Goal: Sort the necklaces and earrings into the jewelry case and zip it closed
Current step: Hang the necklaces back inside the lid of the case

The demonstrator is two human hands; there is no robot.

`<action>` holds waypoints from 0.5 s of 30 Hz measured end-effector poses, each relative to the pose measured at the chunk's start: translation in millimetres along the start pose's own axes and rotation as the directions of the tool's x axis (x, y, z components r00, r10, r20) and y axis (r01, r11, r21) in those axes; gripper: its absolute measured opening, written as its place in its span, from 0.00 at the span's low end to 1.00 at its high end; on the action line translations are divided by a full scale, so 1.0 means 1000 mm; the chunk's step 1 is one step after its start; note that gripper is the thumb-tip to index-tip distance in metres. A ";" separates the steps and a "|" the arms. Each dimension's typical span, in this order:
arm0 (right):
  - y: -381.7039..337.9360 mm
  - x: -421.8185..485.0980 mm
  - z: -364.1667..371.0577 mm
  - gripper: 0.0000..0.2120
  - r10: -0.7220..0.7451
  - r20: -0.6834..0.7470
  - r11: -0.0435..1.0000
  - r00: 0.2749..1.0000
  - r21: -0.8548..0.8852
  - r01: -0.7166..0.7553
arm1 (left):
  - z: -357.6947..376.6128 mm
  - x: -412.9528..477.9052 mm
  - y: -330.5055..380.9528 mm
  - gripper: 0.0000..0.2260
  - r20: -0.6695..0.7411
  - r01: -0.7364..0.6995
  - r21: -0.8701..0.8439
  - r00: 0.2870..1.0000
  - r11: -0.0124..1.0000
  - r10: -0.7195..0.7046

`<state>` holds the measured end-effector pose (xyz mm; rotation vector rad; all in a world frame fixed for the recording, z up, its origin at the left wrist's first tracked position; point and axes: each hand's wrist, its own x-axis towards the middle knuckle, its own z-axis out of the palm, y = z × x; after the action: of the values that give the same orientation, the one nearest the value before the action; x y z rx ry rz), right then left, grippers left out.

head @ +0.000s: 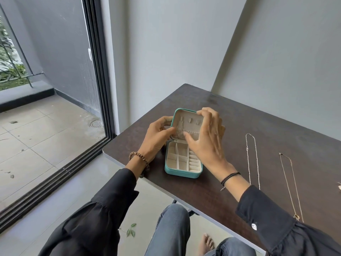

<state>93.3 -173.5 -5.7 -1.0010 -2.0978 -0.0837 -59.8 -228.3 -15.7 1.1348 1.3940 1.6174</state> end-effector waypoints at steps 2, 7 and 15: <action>0.001 -0.001 0.000 0.34 -0.004 0.004 1.000 1.000 -0.003 0.004 | 0.000 0.000 0.000 0.14 -0.004 0.004 0.009 1.000 1.000 -0.004; 0.003 -0.006 0.000 0.36 0.008 0.033 1.000 0.999 -0.012 -0.007 | -0.002 -0.001 -0.003 0.13 -0.026 0.013 0.060 1.000 0.998 -0.012; -0.002 -0.009 0.003 0.36 0.059 0.066 0.997 0.996 0.038 -0.061 | -0.002 -0.005 0.002 0.13 -0.067 0.048 0.046 0.997 0.998 -0.044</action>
<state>93.7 -179.5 -13.8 -1.0547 -2.1176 0.0207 -59.3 -234.2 -14.7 1.0770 1.4977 1.6100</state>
